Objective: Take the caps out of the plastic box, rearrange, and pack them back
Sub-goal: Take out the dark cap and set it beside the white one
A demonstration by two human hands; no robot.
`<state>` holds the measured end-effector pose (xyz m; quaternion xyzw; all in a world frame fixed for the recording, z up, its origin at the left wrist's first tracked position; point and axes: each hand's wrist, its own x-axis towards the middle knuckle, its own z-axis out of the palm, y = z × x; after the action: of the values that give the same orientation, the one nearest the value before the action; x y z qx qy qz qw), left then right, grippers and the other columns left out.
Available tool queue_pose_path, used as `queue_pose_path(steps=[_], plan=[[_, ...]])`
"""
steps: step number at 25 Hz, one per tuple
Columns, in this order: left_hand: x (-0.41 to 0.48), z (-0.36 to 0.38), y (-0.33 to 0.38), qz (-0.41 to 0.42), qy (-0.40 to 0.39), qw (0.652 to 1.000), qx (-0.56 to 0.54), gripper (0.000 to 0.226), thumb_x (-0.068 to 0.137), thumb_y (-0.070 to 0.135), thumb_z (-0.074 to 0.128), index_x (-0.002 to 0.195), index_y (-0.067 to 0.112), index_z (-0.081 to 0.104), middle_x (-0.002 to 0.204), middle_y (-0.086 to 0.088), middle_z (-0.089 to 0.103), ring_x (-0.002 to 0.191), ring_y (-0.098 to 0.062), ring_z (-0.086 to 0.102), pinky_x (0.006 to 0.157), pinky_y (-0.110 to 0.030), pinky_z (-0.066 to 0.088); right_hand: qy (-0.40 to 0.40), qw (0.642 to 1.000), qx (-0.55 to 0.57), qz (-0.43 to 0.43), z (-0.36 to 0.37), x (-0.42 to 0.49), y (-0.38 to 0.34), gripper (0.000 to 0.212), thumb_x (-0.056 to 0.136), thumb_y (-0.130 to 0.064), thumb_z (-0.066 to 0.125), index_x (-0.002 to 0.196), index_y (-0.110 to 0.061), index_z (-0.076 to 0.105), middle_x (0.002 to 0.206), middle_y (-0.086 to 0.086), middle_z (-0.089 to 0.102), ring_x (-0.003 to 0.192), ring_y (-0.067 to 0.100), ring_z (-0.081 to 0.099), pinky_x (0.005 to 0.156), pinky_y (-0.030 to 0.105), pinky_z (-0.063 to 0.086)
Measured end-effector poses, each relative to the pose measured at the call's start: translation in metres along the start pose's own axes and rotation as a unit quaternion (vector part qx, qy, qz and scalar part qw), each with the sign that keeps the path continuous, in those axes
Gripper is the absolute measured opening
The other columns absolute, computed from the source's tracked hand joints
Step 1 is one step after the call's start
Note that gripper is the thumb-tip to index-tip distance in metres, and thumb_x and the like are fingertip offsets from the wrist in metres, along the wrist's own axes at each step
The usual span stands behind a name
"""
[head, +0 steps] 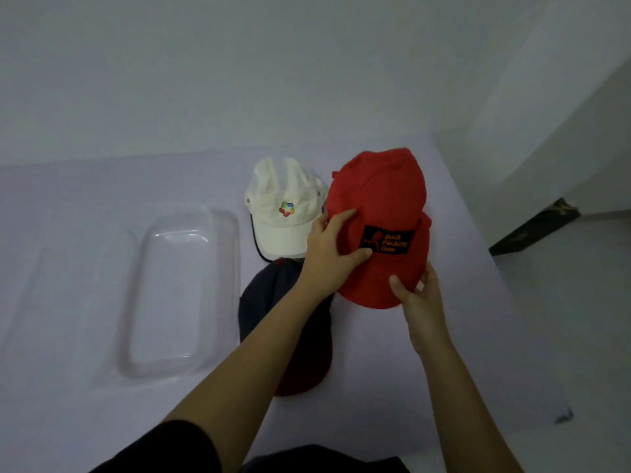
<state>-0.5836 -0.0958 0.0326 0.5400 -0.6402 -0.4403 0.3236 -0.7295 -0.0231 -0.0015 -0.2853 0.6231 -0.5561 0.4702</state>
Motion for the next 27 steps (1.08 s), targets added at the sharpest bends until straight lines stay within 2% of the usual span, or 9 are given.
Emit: queue_pose_path(steps=[5,7,10,13,16,19,22,25,27], plan=[[0.024,0.081,-0.046,-0.125,-0.042,0.990,0.041,0.062,0.085,0.033,0.065,0.140,0.018,0.041,0.144,-0.015,0.038,0.131,-0.030,0.040,0.110,-0.044,0.034,-0.039,0.984,-0.165,0.062,-0.052,0.033,0.051,0.064,0.084,-0.016,0.067,0.140,-0.018,0.036,0.127,0.000,0.055,0.115,0.013,0.057,0.092,0.027,0.051],[0.029,0.099,-0.061,-0.137,-0.051,0.987,0.060,0.062,0.090,0.037,0.056,0.144,0.017,0.034,0.148,-0.017,0.033,0.134,-0.033,0.037,0.111,-0.046,0.032,-0.026,0.959,-0.274,0.073,-0.057,0.045,0.066,0.074,0.086,-0.024,0.065,0.146,-0.010,0.025,0.148,0.011,0.035,0.136,0.025,0.037,0.110,0.036,0.035],[0.040,0.119,-0.074,-0.143,-0.053,0.982,0.108,0.058,0.097,0.034,0.042,0.148,0.017,0.023,0.155,-0.023,0.017,0.140,-0.040,0.022,0.115,-0.050,0.020,-0.029,0.922,-0.385,0.017,-0.053,0.060,0.077,0.066,0.092,-0.024,0.056,0.146,-0.005,0.022,0.156,0.019,0.014,0.145,0.032,0.013,0.116,0.039,0.014],[0.048,0.133,-0.077,-0.154,-0.050,0.980,0.116,0.053,0.101,0.029,0.032,0.150,0.017,0.014,0.157,-0.023,0.000,0.145,-0.039,-0.001,0.117,-0.049,0.008,-0.056,0.906,-0.419,-0.017,-0.047,0.068,0.081,0.063,0.095,-0.025,0.050,0.146,-0.005,0.019,0.157,0.019,0.012,0.146,0.032,0.008,0.117,0.040,0.011],[0.052,0.131,-0.081,-0.146,-0.053,0.981,0.115,0.054,0.102,0.030,0.029,0.151,0.019,0.009,0.158,-0.021,-0.005,0.146,-0.037,-0.008,0.117,-0.049,0.006,-0.059,0.908,-0.415,-0.013,-0.046,0.075,0.081,0.064,0.096,-0.027,0.049,0.147,-0.006,0.017,0.158,0.016,0.009,0.146,0.030,0.006,0.117,0.038,0.012],[0.042,0.118,-0.062,-0.112,-0.053,0.987,0.106,0.055,0.102,0.024,0.028,0.150,0.013,0.004,0.159,-0.015,-0.004,0.147,-0.029,-0.004,0.117,-0.038,0.006,-0.045,0.914,-0.401,-0.039,-0.043,0.068,0.075,0.059,0.097,-0.021,0.046,0.147,-0.006,0.018,0.157,0.016,0.011,0.146,0.029,0.007,0.119,0.039,0.014],[0.008,0.086,-0.038,-0.034,-0.034,0.995,0.083,0.053,0.102,0.018,0.030,0.149,0.008,0.009,0.159,-0.006,0.006,0.147,-0.015,0.007,0.112,-0.015,0.007,-0.039,0.910,-0.394,-0.124,-0.035,0.037,0.067,0.051,0.097,-0.011,0.042,0.145,-0.008,0.025,0.156,0.008,0.020,0.146,0.023,0.009,0.115,0.026,0.011],[-0.055,0.039,-0.045,0.022,0.010,0.994,0.106,0.051,0.101,0.011,0.034,0.148,0.011,0.016,0.152,0.006,0.014,0.143,-0.009,0.016,0.107,0.000,0.008,-0.152,0.883,-0.407,-0.177,-0.017,-0.016,0.067,0.053,0.093,-0.002,0.045,0.144,-0.012,0.031,0.150,-0.008,0.021,0.143,0.006,0.007,0.111,0.010,0.007],[-0.100,0.009,-0.071,0.032,0.042,0.988,0.145,0.049,0.100,0.014,0.035,0.145,0.016,0.014,0.150,0.009,0.015,0.141,-0.005,0.014,0.108,0.000,0.009,-0.272,0.840,-0.433,-0.179,0.002,-0.049,0.073,0.068,0.088,0.002,0.047,0.147,-0.014,0.019,0.152,-0.011,0.005,0.141,0.000,-0.002,0.112,0.011,0.007]])
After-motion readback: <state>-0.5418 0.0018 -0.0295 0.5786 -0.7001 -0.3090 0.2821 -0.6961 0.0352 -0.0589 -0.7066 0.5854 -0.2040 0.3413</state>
